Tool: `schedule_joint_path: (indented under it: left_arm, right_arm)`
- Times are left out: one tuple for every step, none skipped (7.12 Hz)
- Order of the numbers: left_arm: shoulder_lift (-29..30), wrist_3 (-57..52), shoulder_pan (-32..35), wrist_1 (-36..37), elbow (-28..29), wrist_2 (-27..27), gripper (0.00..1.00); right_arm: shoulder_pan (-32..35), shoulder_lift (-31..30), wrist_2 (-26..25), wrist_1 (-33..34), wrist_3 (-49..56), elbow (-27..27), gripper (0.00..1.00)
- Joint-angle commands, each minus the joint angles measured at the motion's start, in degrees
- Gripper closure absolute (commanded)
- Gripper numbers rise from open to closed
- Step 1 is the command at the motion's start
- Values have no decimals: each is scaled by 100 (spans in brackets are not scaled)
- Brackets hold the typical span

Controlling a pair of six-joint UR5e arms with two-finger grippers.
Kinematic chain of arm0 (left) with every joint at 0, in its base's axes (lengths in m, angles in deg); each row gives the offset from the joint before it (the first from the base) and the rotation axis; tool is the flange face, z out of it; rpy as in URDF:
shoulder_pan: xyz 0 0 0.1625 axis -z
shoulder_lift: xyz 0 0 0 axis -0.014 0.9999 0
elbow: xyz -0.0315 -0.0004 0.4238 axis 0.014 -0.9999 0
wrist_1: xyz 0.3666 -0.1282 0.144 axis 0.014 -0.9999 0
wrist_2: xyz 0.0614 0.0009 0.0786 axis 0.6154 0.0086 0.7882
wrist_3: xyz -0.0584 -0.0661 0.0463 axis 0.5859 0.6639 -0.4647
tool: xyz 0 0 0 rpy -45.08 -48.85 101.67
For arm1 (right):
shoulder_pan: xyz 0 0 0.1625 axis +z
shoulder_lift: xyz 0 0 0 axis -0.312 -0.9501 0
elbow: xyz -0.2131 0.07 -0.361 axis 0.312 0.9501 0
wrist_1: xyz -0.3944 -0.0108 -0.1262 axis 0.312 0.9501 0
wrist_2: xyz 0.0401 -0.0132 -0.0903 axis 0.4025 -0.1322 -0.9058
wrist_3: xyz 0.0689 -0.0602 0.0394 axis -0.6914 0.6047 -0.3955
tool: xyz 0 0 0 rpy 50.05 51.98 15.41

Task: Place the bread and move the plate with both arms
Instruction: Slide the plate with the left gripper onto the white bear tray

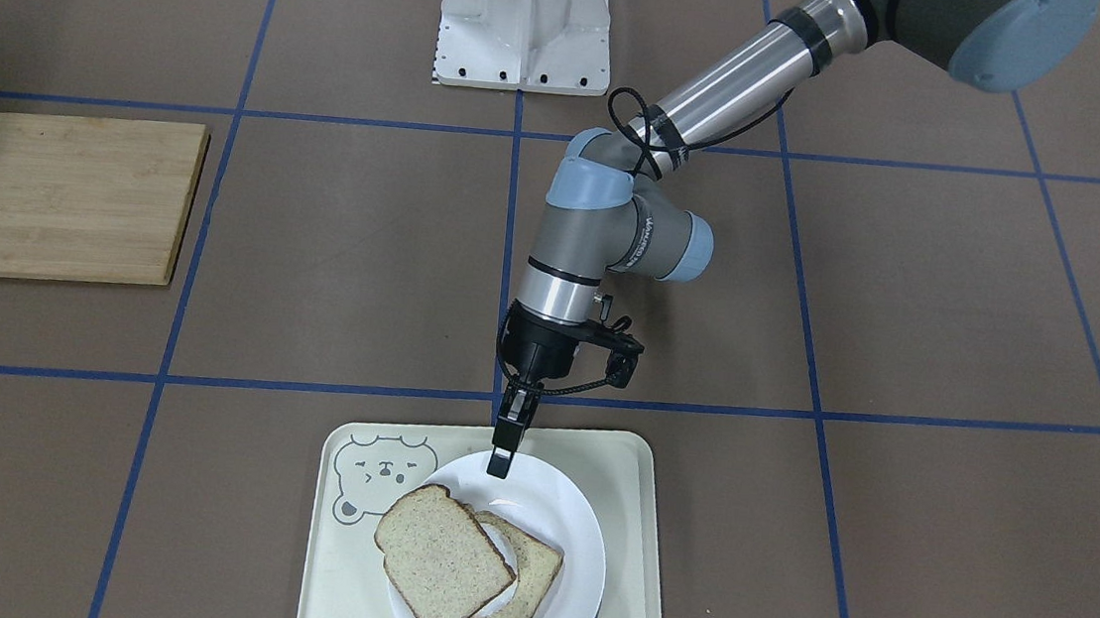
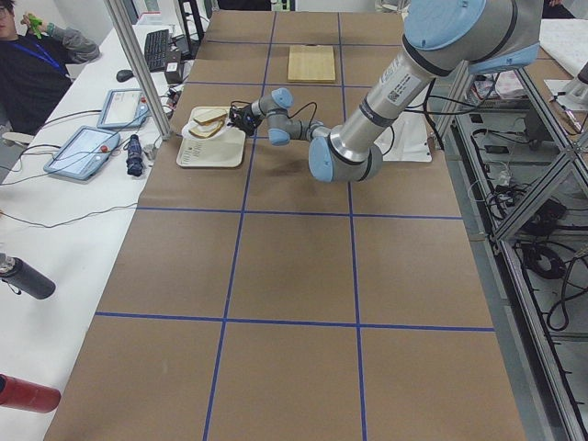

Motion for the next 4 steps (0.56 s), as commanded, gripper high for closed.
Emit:
schedule_joint_path:
  left_arm:
    - [124, -49, -7, -1, 247, -2, 68]
    - [115, -84, -15, 8, 221, -28, 20]
    - [71, -371, -16, -9, -32, -64, 1]
    - [-146, -487, -7, -1, -539, -134, 1]
  right_arm:
    - [-1, 68, 0, 0, 6, 101, 0]
    - [-1, 78, 0, 0, 6, 128, 0]
    - [7, 78, 9, 0, 6, 128, 0]
    - [7, 69, 9, 0, -2, 128, 0]
